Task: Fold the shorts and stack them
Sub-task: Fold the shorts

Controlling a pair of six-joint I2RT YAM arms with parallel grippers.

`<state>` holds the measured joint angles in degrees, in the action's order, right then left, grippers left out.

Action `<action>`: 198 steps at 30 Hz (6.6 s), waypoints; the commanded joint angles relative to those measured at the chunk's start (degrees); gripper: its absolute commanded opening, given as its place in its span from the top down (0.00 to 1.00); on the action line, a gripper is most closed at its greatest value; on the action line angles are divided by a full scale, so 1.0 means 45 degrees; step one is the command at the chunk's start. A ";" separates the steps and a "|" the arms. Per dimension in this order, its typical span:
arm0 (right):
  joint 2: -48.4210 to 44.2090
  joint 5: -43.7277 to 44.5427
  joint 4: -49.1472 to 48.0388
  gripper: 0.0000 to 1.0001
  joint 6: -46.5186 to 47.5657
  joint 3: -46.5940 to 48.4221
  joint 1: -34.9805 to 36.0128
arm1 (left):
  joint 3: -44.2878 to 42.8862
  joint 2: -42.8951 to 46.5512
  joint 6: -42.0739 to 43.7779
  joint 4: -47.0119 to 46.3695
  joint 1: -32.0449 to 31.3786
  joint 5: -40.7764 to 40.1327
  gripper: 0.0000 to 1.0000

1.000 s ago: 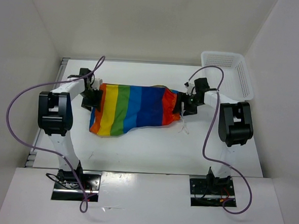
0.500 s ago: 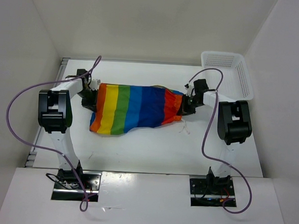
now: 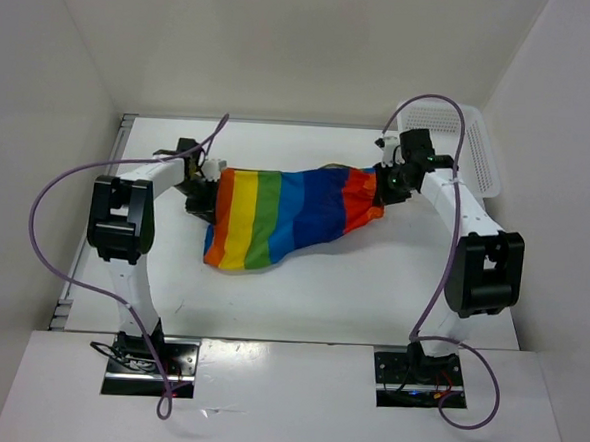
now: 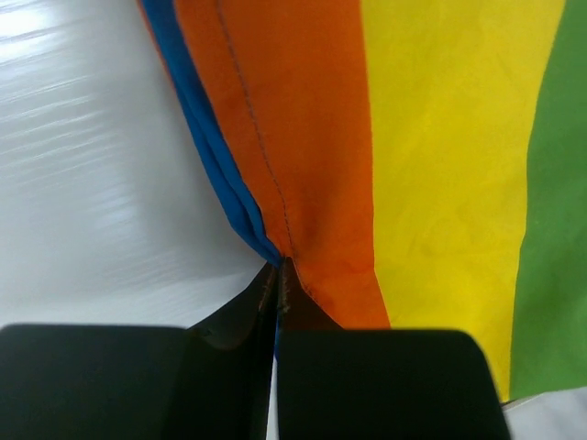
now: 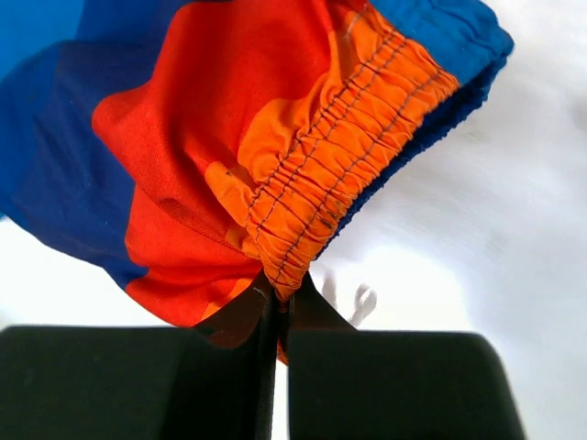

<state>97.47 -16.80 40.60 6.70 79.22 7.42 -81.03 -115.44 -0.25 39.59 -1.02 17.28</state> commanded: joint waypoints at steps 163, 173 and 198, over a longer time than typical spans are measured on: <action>0.0801 0.4299 -0.4940 0.31 0.2906 -0.1822 1.1593 | -0.1699 -0.0832 0.0056 0.2490 -0.1473 0.4969 0.33; 0.0215 0.3775 -0.4120 0.27 0.3824 -0.2214 1.1593 | -0.2186 -0.0325 0.0056 0.4303 -0.0887 0.6024 0.29; 0.0155 0.3655 -0.4861 0.84 0.4058 -0.2995 1.1593 | -0.0918 -0.1768 0.0056 0.2237 -0.1688 0.5593 0.70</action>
<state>99.13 -0.62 22.46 25.04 65.95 59.35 -83.66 -121.95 -1.26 50.70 -8.45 38.28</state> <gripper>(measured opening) 0.184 0.317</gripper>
